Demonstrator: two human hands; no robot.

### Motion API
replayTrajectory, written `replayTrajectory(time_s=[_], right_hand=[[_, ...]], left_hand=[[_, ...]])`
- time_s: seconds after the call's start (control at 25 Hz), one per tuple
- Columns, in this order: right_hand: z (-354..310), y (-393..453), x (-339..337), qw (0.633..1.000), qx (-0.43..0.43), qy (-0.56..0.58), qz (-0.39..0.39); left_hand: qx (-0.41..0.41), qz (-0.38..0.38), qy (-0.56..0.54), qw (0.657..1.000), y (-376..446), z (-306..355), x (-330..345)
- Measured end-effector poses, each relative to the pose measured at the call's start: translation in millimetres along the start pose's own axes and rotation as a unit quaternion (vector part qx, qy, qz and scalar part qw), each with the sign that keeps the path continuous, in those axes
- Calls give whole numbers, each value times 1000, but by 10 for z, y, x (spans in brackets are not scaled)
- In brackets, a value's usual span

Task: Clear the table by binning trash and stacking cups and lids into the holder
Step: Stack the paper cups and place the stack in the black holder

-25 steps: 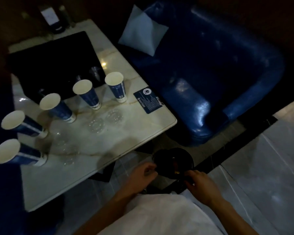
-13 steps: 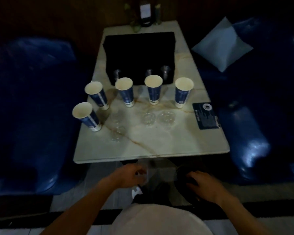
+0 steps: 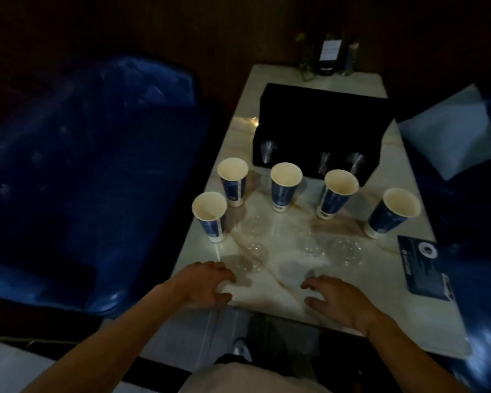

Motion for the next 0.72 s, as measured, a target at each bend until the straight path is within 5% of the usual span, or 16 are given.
replayTrajectory(time_s=[0.36, 0.72], right_hand=[[-925, 1313, -787, 960, -147, -26, 235], [-1338, 2714, -942, 956, -199, -137, 167]], left_hand=[[33, 315, -12, 948, 146, -532, -927], [-107, 173, -9, 979, 722, -702, -1025]])
Point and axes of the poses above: each hand's wrist, its own y-axis towards the middle knuckle, its own x-axis out of the palm, z = x × y, the point moved 2 cm from there along y, towards the middle knuckle, and after that the axes turned 9 degrees about z, right-handed, at the moved point
